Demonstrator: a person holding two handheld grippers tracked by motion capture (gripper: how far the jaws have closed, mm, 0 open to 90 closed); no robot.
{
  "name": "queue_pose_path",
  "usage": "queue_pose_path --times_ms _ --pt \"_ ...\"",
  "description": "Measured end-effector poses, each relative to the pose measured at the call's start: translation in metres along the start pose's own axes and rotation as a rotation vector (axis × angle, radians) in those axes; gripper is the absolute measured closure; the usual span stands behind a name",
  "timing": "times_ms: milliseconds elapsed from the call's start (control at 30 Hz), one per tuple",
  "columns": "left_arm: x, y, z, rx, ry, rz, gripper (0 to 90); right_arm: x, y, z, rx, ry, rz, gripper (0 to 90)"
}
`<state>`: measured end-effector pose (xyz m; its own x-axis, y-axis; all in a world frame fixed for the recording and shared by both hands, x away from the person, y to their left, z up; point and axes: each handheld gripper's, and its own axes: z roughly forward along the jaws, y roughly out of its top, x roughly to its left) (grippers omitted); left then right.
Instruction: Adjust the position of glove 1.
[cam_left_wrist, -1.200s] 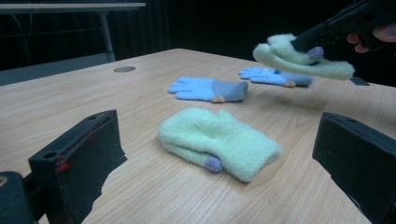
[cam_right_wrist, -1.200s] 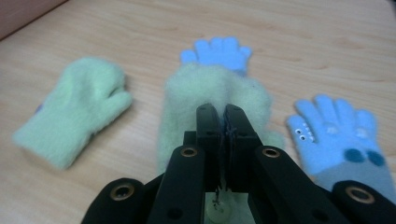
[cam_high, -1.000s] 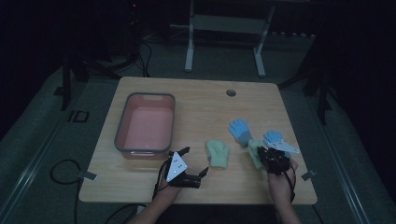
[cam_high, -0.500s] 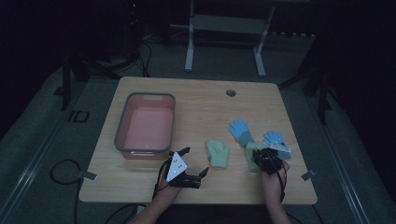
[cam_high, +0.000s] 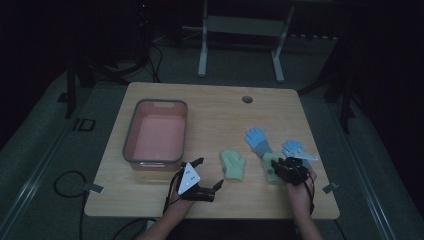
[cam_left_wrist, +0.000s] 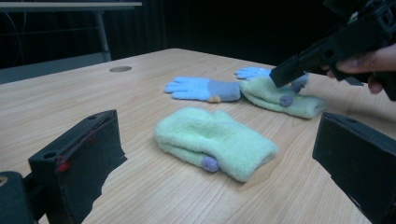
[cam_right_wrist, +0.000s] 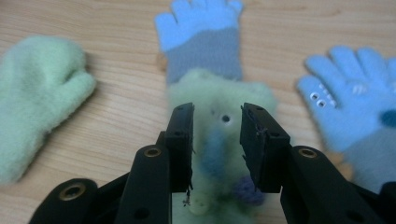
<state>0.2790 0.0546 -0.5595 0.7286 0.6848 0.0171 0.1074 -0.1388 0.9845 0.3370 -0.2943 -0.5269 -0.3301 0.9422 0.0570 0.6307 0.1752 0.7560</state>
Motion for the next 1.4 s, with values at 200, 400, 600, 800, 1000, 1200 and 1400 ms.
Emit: queue_pose_path --times_ms 200,400,600,800,1000,1200,1400 --pt "0.000 0.000 0.000 0.000 0.001 0.000 1.0 -0.014 0.008 -0.006 0.004 0.099 -0.119 64.5" --pt "0.000 0.000 0.000 0.001 0.001 -0.003 1.0 -0.024 0.008 -0.006 0.015 0.189 -0.211 65.6" --pt "0.001 0.000 0.000 0.002 0.000 -0.003 1.0 -0.029 0.008 0.000 0.031 0.222 -0.295 62.8" --pt "0.001 0.000 0.000 0.003 -0.001 -0.005 1.0 -0.032 0.000 0.008 0.066 0.208 -0.273 59.7" --pt "0.001 0.000 0.000 0.002 -0.001 -0.005 1.0 -0.033 -0.010 0.014 0.061 0.188 -0.261 57.3" --pt "0.001 0.000 0.000 0.004 -0.002 -0.006 1.0 -0.028 -0.011 0.014 0.068 0.172 -0.254 72.4" --pt "0.001 0.000 0.000 0.004 -0.001 -0.006 1.0 -0.025 -0.010 0.014 0.082 0.164 -0.203 82.5"
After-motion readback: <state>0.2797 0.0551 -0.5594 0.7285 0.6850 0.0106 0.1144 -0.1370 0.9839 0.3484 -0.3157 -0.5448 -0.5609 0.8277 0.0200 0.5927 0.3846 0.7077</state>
